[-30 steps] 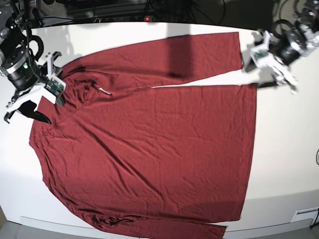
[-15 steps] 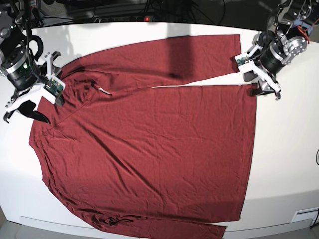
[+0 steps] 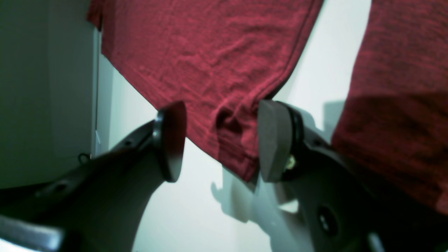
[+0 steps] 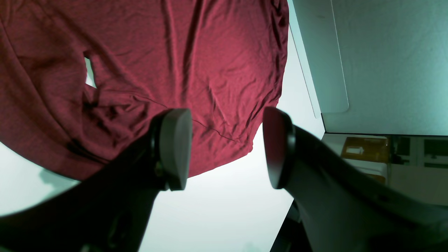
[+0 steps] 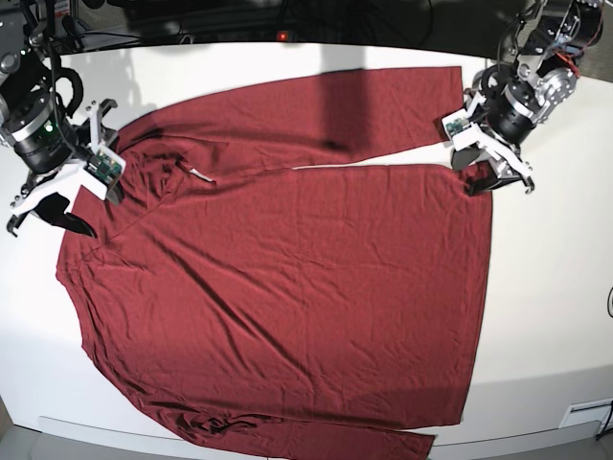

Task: Fold the T-shirt properly
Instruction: 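Move both grippers down to the shirt's shoulder edges, then close both grippers on the shoulder edges of the red shirt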

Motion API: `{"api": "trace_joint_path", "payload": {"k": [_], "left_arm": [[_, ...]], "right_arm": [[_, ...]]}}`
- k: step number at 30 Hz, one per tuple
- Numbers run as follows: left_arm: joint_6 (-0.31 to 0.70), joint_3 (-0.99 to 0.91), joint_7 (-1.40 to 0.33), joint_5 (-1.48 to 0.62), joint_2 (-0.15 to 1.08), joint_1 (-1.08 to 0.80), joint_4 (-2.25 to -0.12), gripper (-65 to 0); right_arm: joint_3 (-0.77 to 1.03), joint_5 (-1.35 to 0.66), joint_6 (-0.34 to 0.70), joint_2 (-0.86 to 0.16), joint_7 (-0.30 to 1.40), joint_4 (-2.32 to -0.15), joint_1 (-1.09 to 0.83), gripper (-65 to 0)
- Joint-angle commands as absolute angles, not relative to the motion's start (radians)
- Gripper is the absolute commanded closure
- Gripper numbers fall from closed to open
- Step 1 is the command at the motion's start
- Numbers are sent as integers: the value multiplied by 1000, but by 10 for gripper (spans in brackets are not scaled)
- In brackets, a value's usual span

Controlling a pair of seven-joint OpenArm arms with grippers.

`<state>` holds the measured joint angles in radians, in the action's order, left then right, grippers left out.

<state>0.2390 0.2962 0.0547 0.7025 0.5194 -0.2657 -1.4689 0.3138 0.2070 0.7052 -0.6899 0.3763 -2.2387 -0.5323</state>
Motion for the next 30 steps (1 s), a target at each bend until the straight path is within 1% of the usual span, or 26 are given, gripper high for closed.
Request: {"api": "trace_joint_path", "payload": {"k": [1, 5, 10, 11, 13, 16, 17, 18, 20, 23, 25, 30], "left_arm": [[273, 297, 19, 727, 535, -265, -1452, -319], [273, 297, -11, 744, 556, -252, -1380, -319], [273, 297, 42, 744, 548, -250, -1318, -318], [273, 297, 42, 743, 543, -250, -1318, -308], [273, 297, 48, 740, 535, -252, -1318, -251], [273, 297, 74, 721, 530, -252, -1318, -116], [273, 297, 83, 691, 530, -252, -1319, -84], [273, 297, 83, 655, 530, -252, -1321, -78], [273, 296, 79, 583, 530, -252, -1330, -98], [273, 296, 75, 538, 530, -252, -1360, -163], [273, 296, 65, 508, 530, -252, -1392, -195], [255, 296, -57, 416, 533, -252, -1534, -198]], "right_arm": [[322, 205, 692, -703, 368, -2254, -529, -326], [322, 205, 692, -704, 368, -2254, -529, -326], [322, 205, 692, -704, 368, -2254, -529, -326], [322, 205, 692, -704, 368, -2254, -529, -326], [322, 202, 692, -704, 368, -2254, -529, -326], [322, 202, 692, -704, 369, -2254, -529, -326], [322, 202, 692, -704, 373, -2254, -529, -326], [322, 202, 692, -704, 381, -2254, -529, -326], [322, 202, 692, -703, 389, -2254, -529, -326], [322, 202, 692, -703, 394, -2254, -529, -326], [322, 202, 692, -703, 394, -2254, -529, -326], [322, 202, 691, -703, 417, -2254, -529, -326]]}}
